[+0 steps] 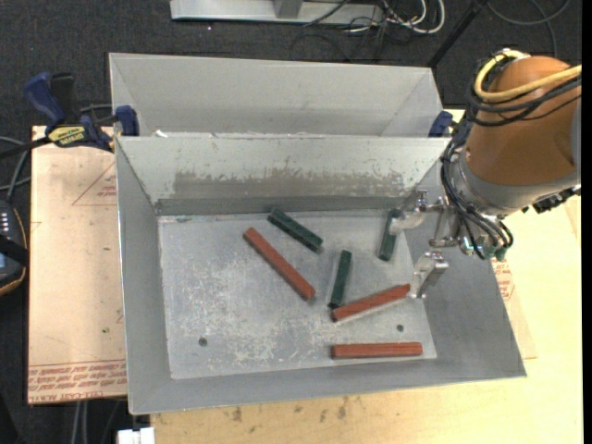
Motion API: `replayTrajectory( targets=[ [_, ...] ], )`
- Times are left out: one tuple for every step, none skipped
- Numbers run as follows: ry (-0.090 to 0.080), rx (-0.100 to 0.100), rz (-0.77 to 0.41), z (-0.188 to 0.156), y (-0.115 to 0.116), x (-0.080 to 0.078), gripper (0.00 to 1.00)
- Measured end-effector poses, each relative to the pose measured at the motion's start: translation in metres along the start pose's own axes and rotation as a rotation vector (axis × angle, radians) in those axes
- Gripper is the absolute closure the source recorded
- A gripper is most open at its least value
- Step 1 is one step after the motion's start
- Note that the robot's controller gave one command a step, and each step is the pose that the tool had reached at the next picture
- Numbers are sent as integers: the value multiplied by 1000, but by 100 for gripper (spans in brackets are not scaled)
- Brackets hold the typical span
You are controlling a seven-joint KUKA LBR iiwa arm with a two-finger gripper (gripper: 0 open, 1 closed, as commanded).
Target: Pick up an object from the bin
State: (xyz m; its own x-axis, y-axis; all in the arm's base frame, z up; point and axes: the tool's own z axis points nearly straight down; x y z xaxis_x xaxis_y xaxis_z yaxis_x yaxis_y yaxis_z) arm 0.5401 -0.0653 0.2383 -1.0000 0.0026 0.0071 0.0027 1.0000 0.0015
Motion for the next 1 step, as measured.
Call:
replayTrajectory(
  targets=[
    [-8,1,-2,-4,0,-1,0]
  ],
)
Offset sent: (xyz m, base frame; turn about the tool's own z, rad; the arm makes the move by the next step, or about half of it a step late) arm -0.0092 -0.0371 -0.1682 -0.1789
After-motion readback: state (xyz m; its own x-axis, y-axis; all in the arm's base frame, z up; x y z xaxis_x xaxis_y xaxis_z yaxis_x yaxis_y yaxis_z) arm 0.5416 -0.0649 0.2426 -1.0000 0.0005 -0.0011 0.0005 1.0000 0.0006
